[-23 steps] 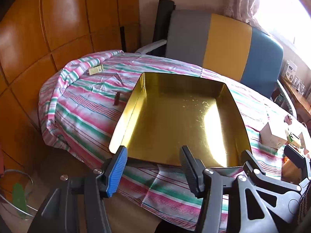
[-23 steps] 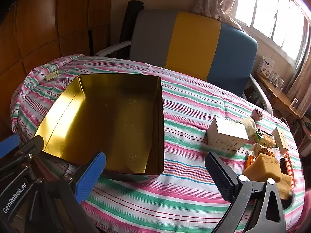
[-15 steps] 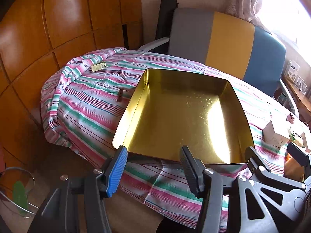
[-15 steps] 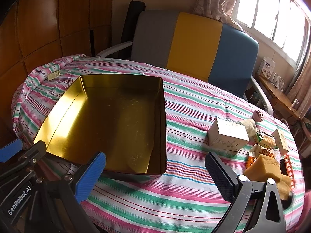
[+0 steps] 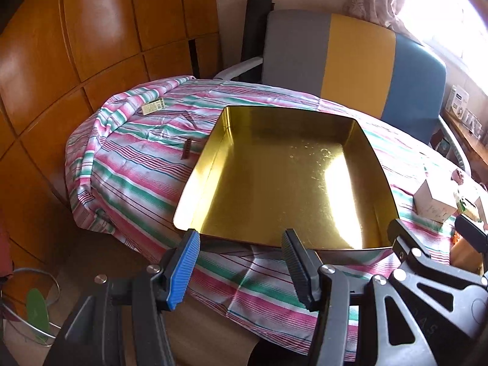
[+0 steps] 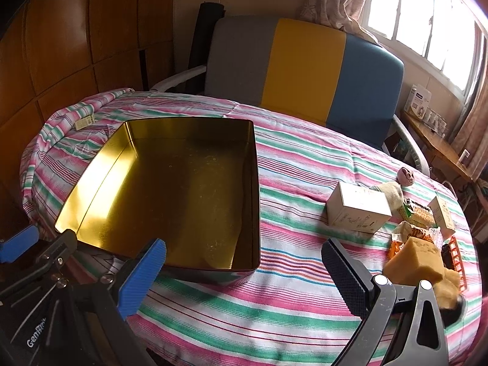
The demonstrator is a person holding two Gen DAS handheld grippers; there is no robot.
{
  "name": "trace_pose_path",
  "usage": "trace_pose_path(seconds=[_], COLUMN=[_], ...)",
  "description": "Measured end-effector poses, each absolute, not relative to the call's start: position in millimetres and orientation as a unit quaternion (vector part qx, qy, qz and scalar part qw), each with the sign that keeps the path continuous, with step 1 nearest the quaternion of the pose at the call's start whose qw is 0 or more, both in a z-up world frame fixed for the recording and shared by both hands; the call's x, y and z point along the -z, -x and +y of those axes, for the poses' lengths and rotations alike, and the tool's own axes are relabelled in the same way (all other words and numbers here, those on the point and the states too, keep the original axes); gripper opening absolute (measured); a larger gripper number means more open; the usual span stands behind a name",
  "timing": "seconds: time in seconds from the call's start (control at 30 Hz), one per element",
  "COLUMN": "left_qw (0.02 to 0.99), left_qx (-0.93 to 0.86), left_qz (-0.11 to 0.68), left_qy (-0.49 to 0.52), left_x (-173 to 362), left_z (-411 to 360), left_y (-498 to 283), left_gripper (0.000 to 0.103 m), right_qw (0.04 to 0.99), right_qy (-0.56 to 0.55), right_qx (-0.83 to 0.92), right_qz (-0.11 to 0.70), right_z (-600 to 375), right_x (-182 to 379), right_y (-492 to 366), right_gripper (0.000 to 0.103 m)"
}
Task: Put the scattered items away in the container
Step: 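Swing both tools from the gold box toward the cluster of items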
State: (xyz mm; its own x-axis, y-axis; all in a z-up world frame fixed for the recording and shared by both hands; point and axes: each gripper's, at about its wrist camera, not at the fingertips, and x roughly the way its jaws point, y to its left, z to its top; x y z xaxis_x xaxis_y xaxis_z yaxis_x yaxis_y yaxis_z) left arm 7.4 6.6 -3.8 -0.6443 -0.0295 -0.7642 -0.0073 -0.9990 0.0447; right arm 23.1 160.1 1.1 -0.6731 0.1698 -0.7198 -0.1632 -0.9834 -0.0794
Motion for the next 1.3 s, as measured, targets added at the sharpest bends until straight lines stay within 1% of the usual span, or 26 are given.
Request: trace_pose_path(seconds=[0.43,0.73,1.03,1.3], left_qw=[-0.018,-0.061,-0.123,-0.209], left_qx=[0.907,0.907,0.898,0.879], left_qz=[-0.033,-0.055,-0.09,-0.124], left_qy=[-0.418,-0.414,-0.413,-0.41], left_x=[7.0,4.9,8.8,14.2], left_z=[23.3,58.6,100.9,141.7], left_y=[-13.6,-21.0,-34.5,-54.1], left_gripper=[0.057,0.057,0.057,0.057], right_qw=[0.11,0.149,0.192,0.227], right_qy=[0.393,0.393,0.387,0.387], right_qx=[-0.913,-0.907,-0.9,-0.891], right_qz=[0.004,0.03,0.052,0.076], right_z=[177.9,217.2,261.5,305.8], right_x=[0.1,-1.0,-1.9,0.9], right_y=[-30.0,-49.1,-76.5,-108.5], right_gripper=[0.103,0.103,0.103,0.103])
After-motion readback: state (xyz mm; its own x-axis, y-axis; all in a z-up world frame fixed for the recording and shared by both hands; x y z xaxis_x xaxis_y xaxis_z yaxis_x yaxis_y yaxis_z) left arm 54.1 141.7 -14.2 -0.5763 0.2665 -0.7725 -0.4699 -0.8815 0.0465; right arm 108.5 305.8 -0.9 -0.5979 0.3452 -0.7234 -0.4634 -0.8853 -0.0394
